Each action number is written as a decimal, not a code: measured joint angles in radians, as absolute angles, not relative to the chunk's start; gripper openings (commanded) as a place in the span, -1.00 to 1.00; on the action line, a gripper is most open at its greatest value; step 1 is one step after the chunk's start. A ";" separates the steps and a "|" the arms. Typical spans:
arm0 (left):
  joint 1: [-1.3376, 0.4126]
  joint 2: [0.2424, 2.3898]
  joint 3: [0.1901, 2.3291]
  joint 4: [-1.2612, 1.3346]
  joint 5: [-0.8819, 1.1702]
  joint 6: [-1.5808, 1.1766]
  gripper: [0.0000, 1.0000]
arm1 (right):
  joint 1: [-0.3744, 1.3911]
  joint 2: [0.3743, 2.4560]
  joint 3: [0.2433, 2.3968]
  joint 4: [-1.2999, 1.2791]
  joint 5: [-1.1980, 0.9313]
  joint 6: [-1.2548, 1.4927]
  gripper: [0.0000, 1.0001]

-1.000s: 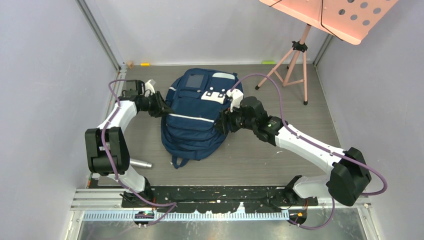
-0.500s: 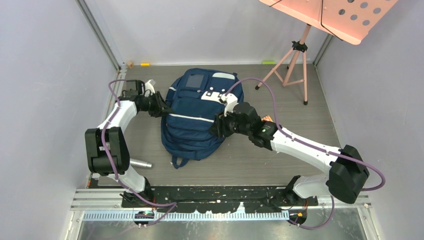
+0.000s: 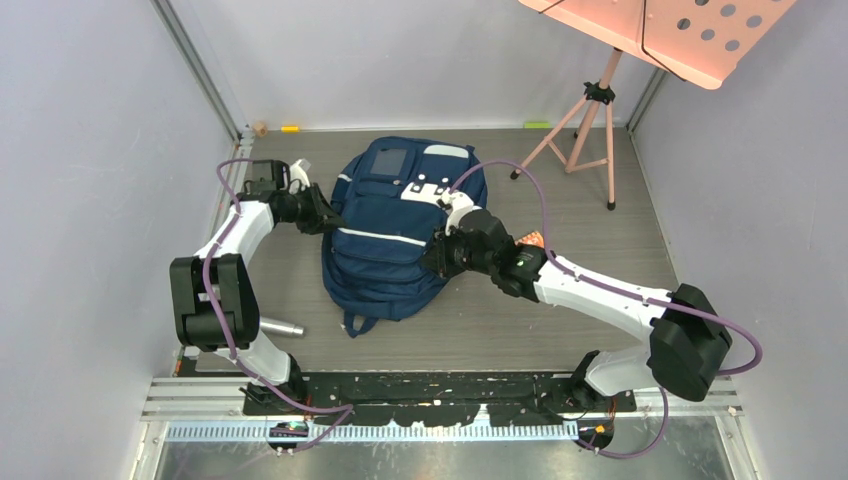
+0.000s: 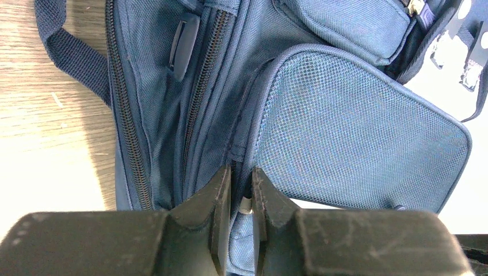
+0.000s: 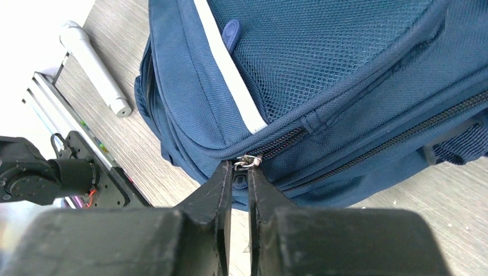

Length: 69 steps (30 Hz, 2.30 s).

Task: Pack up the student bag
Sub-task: Unzip the student bag at the center of the board.

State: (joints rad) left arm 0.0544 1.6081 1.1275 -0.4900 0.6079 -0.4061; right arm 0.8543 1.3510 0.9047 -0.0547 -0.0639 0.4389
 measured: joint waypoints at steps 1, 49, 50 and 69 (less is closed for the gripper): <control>0.054 1.607 1.127 -0.490 0.606 -0.406 -1.00 | 0.858 1.351 0.902 -0.054 -0.056 0.451 -0.85; 0.052 0.971 0.686 -0.396 0.339 -0.587 -1.00 | 0.925 1.417 0.919 -0.163 0.068 0.483 -0.99; 0.052 0.963 0.676 -0.391 0.332 -0.600 -1.00 | 0.930 1.414 0.907 -0.160 0.056 0.482 -0.99; 0.041 0.785 0.569 -0.337 0.211 -0.732 -1.00 | 1.179 1.365 0.794 -0.023 0.292 0.651 -0.99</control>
State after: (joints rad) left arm 0.0414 0.7845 0.5690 -0.3370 0.2108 -0.7319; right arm 1.1793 1.3651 0.7944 -0.0235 0.2920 0.6510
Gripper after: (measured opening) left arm 0.166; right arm 0.169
